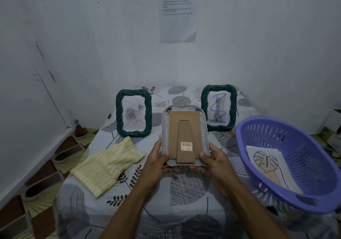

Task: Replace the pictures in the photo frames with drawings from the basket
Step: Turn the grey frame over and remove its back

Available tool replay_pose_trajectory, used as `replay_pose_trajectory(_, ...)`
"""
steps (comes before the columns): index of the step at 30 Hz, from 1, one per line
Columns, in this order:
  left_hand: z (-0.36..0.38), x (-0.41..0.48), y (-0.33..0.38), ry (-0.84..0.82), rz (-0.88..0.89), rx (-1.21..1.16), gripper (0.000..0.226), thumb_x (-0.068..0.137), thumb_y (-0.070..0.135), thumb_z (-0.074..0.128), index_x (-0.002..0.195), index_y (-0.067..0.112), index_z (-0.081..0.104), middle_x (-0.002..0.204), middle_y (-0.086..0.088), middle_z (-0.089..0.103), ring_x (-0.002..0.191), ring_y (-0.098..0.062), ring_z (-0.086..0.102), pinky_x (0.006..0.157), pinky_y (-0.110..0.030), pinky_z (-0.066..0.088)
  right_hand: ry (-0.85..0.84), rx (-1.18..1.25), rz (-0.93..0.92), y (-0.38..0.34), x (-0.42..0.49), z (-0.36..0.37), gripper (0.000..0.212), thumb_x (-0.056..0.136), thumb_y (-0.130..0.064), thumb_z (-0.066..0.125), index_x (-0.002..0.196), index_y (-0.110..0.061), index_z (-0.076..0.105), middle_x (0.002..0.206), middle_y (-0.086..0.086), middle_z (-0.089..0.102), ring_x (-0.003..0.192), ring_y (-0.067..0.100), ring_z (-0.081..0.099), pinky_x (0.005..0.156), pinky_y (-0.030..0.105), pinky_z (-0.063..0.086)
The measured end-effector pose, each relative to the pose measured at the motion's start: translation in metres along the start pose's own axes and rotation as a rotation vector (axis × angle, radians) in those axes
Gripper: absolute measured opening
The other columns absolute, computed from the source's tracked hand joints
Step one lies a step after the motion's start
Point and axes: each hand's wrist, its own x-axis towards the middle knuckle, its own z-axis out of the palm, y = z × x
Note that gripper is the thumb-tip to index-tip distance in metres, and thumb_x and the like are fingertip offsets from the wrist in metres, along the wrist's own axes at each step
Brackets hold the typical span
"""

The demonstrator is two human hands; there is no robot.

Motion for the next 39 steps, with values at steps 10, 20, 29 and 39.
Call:
replay_pose_trajectory(10, -0.009, 0.002, -0.007, 0.048, -0.064, 0.080, 0.043, 0.100, 0.009, 0.040, 0.134, 0.034, 0.043, 0.105, -0.015, 0.072, 0.070, -0.038, 0.068, 0.060, -0.042, 0.058, 0.069, -0.103, 0.022, 0.002, 0.002, -0.001, 0.025, 0.100, -0.007, 0.041, 0.105, -0.012, 0.065, 0.102, 0.018, 0.072, 0.092, 0.034, 0.069, 0.078, 0.044, 0.056)
replay_pose_trajectory(20, -0.020, 0.021, 0.001, 0.152, 0.000, 0.426, 0.024, 0.097, 0.019, 0.048, 0.119, 0.026, 0.053, 0.096, -0.004, 0.069, 0.079, -0.007, 0.066, 0.069, -0.026, 0.054, 0.130, -0.156, 0.150, 0.007, 0.003, -0.006, 0.017, 0.090, 0.000, 0.044, 0.092, 0.007, 0.060, 0.089, 0.031, 0.064, 0.085, 0.049, 0.064, 0.078, 0.055, 0.052)
replay_pose_trajectory(29, -0.015, 0.021, -0.009, 0.075, 0.045, 0.965, 0.031, 0.091, 0.018, 0.053, 0.062, 0.014, 0.042, 0.074, -0.027, 0.055, 0.061, -0.027, 0.054, 0.064, -0.042, 0.049, 0.225, -1.154, 0.059, -0.004, 0.005, -0.019, 0.031, 0.090, -0.024, 0.047, 0.065, -0.007, 0.055, 0.065, 0.014, 0.057, 0.066, 0.030, 0.060, 0.059, 0.034, 0.047)
replay_pose_trajectory(39, -0.001, 0.019, -0.012, 0.083, 0.091, 1.059, 0.018, 0.090, 0.023, 0.054, 0.087, 0.010, 0.066, 0.087, -0.007, 0.050, 0.081, -0.017, 0.049, 0.072, -0.025, 0.035, 0.198, -1.270, -0.021, -0.003, 0.001, -0.029, 0.024, 0.090, -0.019, 0.049, 0.074, -0.006, 0.062, 0.079, 0.010, 0.061, 0.072, 0.023, 0.057, 0.057, 0.028, 0.044)
